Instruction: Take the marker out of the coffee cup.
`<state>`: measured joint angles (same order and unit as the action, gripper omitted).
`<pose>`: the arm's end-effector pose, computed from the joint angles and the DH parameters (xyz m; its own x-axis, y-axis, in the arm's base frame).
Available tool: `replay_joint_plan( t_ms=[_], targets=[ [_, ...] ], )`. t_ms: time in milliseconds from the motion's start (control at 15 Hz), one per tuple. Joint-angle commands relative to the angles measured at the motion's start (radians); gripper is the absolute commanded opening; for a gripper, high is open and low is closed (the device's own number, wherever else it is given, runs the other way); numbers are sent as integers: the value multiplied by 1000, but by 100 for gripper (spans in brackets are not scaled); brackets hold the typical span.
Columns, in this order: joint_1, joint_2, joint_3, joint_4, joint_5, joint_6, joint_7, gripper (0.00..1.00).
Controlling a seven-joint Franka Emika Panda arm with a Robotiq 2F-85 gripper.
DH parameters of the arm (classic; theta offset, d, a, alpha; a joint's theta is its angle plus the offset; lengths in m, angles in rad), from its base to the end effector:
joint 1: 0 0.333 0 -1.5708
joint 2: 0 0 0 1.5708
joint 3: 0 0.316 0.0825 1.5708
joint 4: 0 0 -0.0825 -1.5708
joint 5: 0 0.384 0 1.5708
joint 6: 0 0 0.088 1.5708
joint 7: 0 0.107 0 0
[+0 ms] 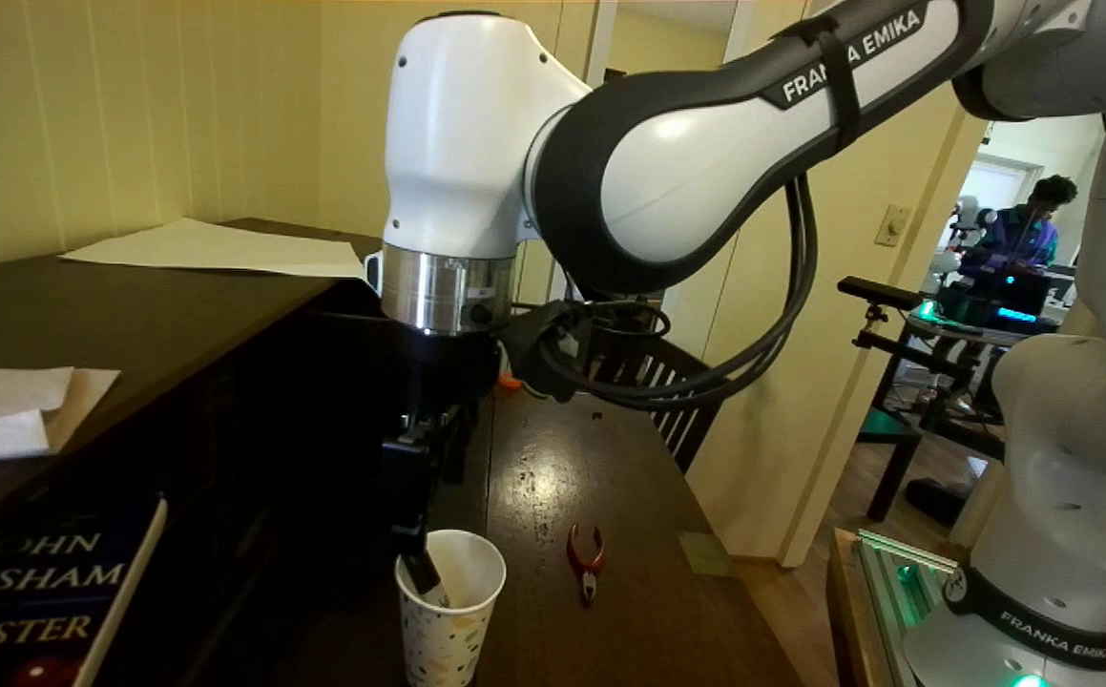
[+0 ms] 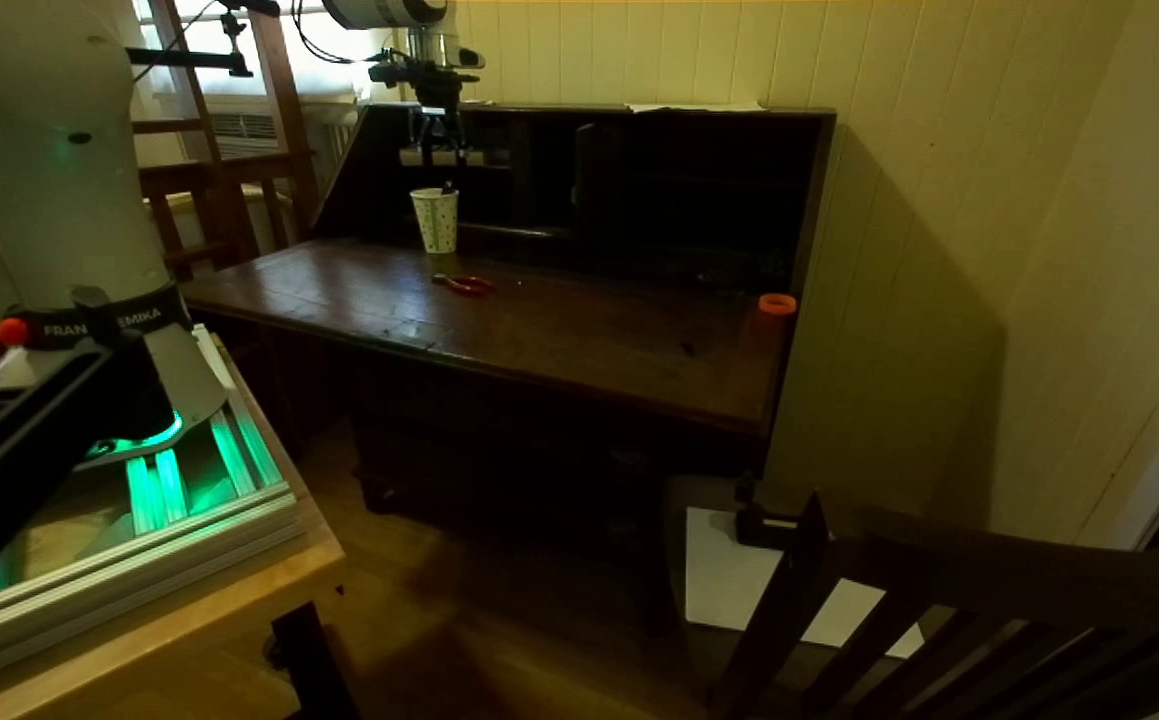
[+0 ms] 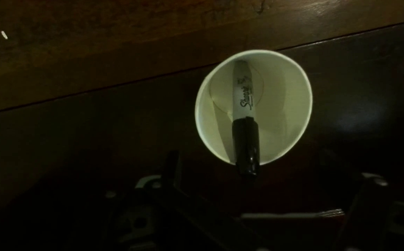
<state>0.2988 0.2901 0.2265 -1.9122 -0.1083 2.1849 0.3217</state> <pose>0.5367 0.2989 0.3478 0.9670 0.2547 -0.0012 0.2547 -0.9667 0.0253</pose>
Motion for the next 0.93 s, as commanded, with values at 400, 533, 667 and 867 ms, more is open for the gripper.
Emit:
replay_joint_plan(
  t_ms=[400, 533, 667, 867],
  targets=[
    [57, 74, -36, 79, -27, 45, 76, 74],
    [62, 67, -40, 77, -26, 30, 96, 74],
    [65, 64, -43, 76, -25, 26, 110, 71],
    [64, 54, -42, 69, -11, 8, 134, 70]
  ],
)
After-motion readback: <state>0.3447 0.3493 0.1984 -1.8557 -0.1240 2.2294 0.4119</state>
